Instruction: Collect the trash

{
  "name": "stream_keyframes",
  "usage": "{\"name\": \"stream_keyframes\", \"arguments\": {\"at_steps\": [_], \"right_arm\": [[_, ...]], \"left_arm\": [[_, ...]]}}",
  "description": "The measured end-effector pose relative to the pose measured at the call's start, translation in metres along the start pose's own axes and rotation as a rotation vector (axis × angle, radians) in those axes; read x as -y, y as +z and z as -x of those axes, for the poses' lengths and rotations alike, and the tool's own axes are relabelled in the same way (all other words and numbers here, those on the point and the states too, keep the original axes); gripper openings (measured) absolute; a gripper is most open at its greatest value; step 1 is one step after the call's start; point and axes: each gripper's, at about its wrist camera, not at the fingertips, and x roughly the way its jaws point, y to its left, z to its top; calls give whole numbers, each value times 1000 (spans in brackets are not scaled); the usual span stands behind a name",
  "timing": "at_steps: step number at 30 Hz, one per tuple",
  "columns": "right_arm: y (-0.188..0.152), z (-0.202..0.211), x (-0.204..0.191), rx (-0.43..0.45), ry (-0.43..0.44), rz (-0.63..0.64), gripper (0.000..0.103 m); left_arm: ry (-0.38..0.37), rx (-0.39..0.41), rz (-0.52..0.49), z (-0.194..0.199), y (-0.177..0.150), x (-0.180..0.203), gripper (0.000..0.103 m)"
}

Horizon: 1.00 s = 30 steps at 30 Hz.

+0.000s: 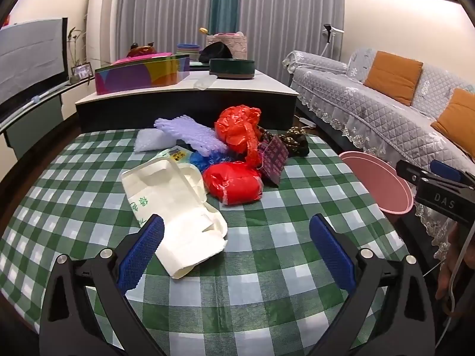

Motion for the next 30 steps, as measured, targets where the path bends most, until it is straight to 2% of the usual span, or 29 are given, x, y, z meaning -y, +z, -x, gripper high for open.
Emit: {"name": "stream_keyframes", "arguments": {"at_steps": [4,8,11,18,22,30], "right_arm": [[0,1,-2,4,-7,14,88],[0,0,-4,0,-7,24,81],[-4,1,-2,-7,9,17,81],[-2,-1,-1,-5,18,0,83],[-2,-1,-1,1,3,14,88],[1,1,1,7,4,-18,88]], "left_arm": [[3,9,-15,0,0,5,95],[15,16,-26,2,-1,9,95],[15,24,-23,3,0,9,95],[-25,1,-23,1,-2,12,93],[-25,0,-25,0,-2,12,93],[-24,-3,-31,0,-2,13,93]]}}
